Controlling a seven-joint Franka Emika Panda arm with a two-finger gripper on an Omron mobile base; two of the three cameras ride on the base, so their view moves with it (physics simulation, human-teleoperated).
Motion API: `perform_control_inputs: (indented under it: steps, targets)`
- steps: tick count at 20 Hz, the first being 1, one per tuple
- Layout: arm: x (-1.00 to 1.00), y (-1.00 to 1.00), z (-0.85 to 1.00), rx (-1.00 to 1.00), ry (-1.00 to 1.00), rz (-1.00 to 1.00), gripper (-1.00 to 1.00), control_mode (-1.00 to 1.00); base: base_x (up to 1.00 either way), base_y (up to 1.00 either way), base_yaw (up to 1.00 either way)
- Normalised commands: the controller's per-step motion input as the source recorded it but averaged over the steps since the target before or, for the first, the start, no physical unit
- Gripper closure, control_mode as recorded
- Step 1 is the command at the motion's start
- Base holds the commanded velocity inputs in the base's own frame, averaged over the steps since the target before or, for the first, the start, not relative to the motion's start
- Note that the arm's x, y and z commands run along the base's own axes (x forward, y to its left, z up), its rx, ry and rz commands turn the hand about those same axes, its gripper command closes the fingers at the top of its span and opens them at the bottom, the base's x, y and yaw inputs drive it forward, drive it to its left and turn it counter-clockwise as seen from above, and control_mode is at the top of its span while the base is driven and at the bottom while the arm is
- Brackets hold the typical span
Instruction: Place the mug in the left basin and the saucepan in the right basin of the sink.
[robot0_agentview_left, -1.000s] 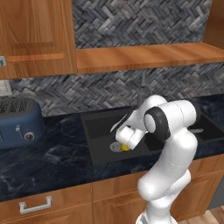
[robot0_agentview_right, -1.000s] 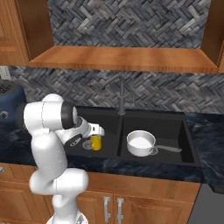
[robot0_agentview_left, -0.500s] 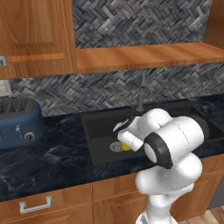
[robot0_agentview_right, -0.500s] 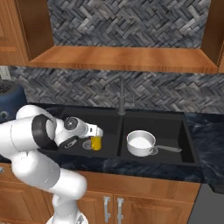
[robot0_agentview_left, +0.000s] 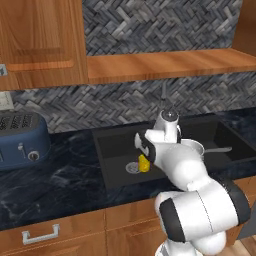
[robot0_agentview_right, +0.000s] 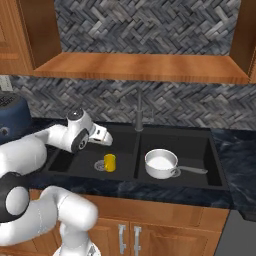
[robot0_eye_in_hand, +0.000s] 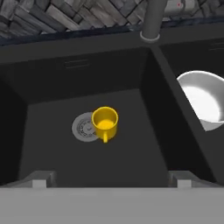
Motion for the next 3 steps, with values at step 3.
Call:
perform_control_inputs:
  steps: [3]
  targets:
    - [-0.23,-0.02,0.43,0.14,0.11,0.0,-1.0,-1.0,0.0,0.0,0.0]
